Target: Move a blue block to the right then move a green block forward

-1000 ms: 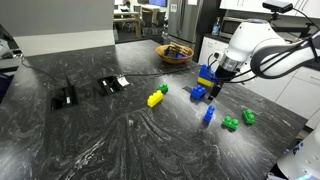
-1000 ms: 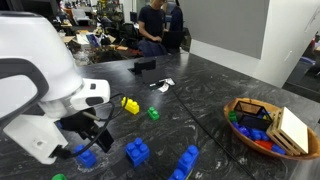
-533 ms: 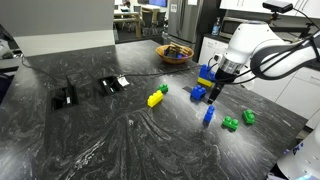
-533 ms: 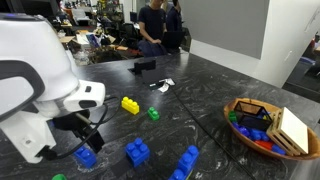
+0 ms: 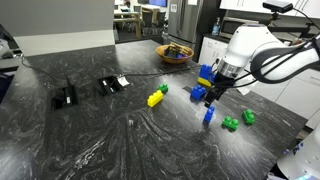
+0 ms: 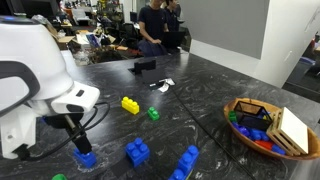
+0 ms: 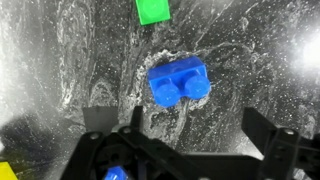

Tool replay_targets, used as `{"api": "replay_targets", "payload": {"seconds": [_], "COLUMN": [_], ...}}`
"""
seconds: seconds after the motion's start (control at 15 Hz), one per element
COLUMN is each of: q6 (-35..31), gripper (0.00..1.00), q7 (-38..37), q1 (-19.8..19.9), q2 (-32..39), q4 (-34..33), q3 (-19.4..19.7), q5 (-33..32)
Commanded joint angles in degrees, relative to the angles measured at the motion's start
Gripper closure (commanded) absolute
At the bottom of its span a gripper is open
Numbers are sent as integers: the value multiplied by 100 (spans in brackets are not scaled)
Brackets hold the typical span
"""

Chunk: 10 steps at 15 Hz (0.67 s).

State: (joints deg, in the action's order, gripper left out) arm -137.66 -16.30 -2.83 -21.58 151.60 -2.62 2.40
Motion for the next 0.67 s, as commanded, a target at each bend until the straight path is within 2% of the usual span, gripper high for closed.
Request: {"api": "replay_targets", "payload": {"seconds": [0.0,0.13,0.33,0.6], "q6": [14,14,-63,260], "gripper": [0,0,0,0], "q7": [39,38,-968,-2469], "q1": [92,93,274,287], "q2": [-4,-4,-52,-133], "q4": [-7,-7,94,126], "q3": [-86,-86,-312,-649], "q5": [49,49,13,244]}}
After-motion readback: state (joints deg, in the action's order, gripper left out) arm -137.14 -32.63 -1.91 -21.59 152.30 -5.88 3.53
